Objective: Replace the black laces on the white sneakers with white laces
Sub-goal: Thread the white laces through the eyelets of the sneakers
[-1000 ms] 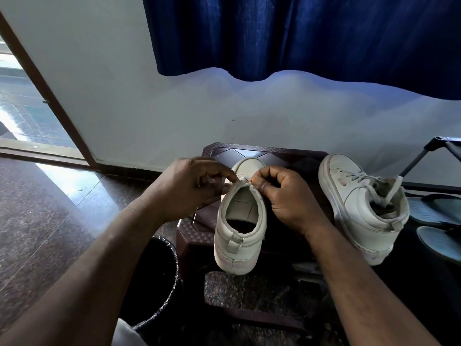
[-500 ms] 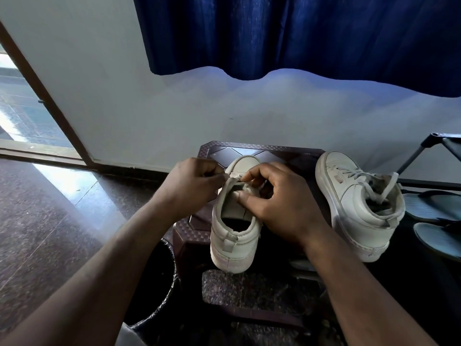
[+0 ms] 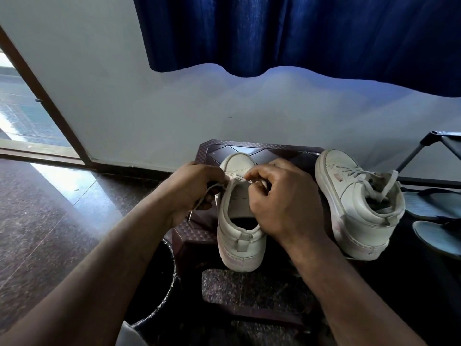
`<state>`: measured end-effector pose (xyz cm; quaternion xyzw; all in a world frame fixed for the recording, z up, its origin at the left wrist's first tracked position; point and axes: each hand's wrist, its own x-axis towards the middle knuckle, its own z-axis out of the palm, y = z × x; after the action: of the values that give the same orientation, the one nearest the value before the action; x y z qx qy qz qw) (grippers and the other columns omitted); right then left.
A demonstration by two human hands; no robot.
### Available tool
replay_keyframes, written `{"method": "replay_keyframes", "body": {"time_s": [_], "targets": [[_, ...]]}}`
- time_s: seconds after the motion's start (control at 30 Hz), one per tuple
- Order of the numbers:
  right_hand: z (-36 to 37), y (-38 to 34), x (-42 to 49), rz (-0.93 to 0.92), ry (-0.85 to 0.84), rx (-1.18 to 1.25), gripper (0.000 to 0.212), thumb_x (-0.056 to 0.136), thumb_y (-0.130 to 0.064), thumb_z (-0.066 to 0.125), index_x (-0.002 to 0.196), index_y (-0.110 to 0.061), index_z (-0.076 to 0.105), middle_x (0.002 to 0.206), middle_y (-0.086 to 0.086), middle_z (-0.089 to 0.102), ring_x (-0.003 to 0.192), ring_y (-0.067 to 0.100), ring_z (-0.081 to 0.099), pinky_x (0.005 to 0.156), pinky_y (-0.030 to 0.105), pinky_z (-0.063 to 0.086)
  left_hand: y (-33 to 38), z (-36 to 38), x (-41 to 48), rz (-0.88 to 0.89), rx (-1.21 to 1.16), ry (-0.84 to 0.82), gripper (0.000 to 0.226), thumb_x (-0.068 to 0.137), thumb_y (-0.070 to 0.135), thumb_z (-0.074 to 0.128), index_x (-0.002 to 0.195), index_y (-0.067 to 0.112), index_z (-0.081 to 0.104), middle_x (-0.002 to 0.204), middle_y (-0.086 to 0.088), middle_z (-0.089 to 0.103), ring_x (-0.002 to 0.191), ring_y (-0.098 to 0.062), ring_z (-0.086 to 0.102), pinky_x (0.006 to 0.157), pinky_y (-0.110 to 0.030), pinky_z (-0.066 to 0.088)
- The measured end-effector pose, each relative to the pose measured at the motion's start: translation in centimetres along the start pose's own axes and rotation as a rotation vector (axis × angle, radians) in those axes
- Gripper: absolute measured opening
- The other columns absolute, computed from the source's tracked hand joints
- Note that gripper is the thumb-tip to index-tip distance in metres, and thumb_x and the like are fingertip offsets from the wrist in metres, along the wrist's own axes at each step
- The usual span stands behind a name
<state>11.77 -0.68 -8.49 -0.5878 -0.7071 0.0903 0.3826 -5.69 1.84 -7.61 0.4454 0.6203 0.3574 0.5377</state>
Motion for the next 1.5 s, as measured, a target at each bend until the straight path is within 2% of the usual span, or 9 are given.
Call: {"method": "replay_keyframes", "body": {"time_s": [0.1,0.27,0.43,0.67,0.83,0.93,1.03,1.37,1.5], "targets": [[0.0,-0.3,0.1,-0.022,-0.017,-0.059,0.024,0.079,-0.026,0.059,0.093,-0.031,0.077,0.092,-0.009,0.065,0.082,0.016,0.065,0.07,0.037,0.058,0.1,-0.2,-0.2,-0.052,-0.067,-0.066,0.007,0.092,0.013,0.063,0.092,0.007,0.067,0.063,-0.005,0.049,0.048,-0.014,0.038,0.055,-0.026,0.031],[0.1,-0.6,0.5,0.034,-0.078,-0.13,0.019,0.081,-0.023,0.072,0.095,-0.036,0.075,0.1,-0.012,0.065,0.092,0.014,0.064,0.074,0.034,0.057,0.2,-0.1,0.1,-0.012,0.125,-0.014,0.015,0.09,0.015,0.069,0.076,0.012,0.067,0.058,0.0,0.049,0.05,-0.013,0.038,0.053,-0.026,0.033],[0.4,-1.3,1.0,0.051,-0.143,-0.185,0.026,0.076,-0.014,0.065,0.096,-0.03,0.069,0.102,-0.008,0.061,0.095,0.021,0.062,0.072,0.034,0.054,-0.1,-0.1,0.4,-0.044,-0.065,-0.111,0.012,0.089,0.015,0.068,0.097,0.007,0.071,0.067,-0.006,0.051,0.057,-0.016,0.04,0.061,-0.029,0.033],[0.9,-0.7,0.3,0.004,-0.004,-0.142,0.007,0.083,-0.028,0.07,0.09,-0.028,0.07,0.094,-0.007,0.06,0.087,0.02,0.062,0.065,0.031,0.049,0.2,0.0,0.2,0.005,0.031,-0.019,0.017,0.09,0.015,0.069,0.074,0.012,0.068,0.067,-0.007,0.05,0.058,-0.017,0.04,0.058,-0.027,0.033],[0.8,-0.2,0.3,-0.012,0.055,-0.106,0.007,0.085,-0.029,0.072,0.086,-0.028,0.065,0.089,-0.01,0.061,0.079,0.016,0.061,0.061,0.029,0.047,0.1,-0.4,0.0,-0.002,0.002,-0.076,0.03,0.091,0.019,0.073,0.1,-0.01,0.074,0.074,-0.01,0.049,0.063,-0.018,0.039,0.057,-0.028,0.032],[0.8,-0.1,0.4,0.018,0.031,-0.115,0.006,0.084,-0.032,0.07,0.088,-0.03,0.067,0.089,-0.011,0.063,0.08,0.013,0.063,0.064,0.029,0.051,0.3,-0.6,-0.3,0.01,0.128,-0.05,0.016,0.088,0.019,0.075,0.079,0.006,0.073,0.066,-0.007,0.049,0.052,-0.013,0.04,0.053,-0.026,0.032],[1.0,0.1,0.5,0.01,0.047,-0.099,0.005,0.083,-0.031,0.068,0.086,-0.028,0.066,0.085,-0.011,0.064,0.076,0.013,0.063,0.065,0.031,0.054,0.2,-1.1,-0.4,-0.001,0.191,-0.04,0.022,0.088,0.015,0.075,0.068,0.01,0.068,0.062,-0.006,0.051,0.052,-0.013,0.042,0.051,-0.026,0.034],[0.5,0.6,0.3,0.002,0.087,0.016,0.015,0.075,-0.032,0.063,0.081,-0.023,0.075,0.08,-0.012,0.071,0.072,0.01,0.064,0.066,0.034,0.057,0.0,-1.4,-0.3,-0.064,0.17,-0.052,0.02,0.089,0.017,0.074,0.071,0.01,0.069,0.07,-0.01,0.055,0.055,-0.017,0.047,0.056,-0.029,0.039],[0.5,0.8,0.3,0.027,0.078,0.025,0.014,0.076,-0.032,0.062,0.081,-0.025,0.073,0.08,-0.012,0.07,0.069,0.009,0.063,0.066,0.033,0.056,-0.3,-1.7,-0.4,-0.067,0.119,-0.033,0.028,0.092,0.029,0.078,0.071,0.011,0.077,0.07,-0.007,0.063,0.054,-0.015,0.057,0.052,-0.027,0.05]]}}
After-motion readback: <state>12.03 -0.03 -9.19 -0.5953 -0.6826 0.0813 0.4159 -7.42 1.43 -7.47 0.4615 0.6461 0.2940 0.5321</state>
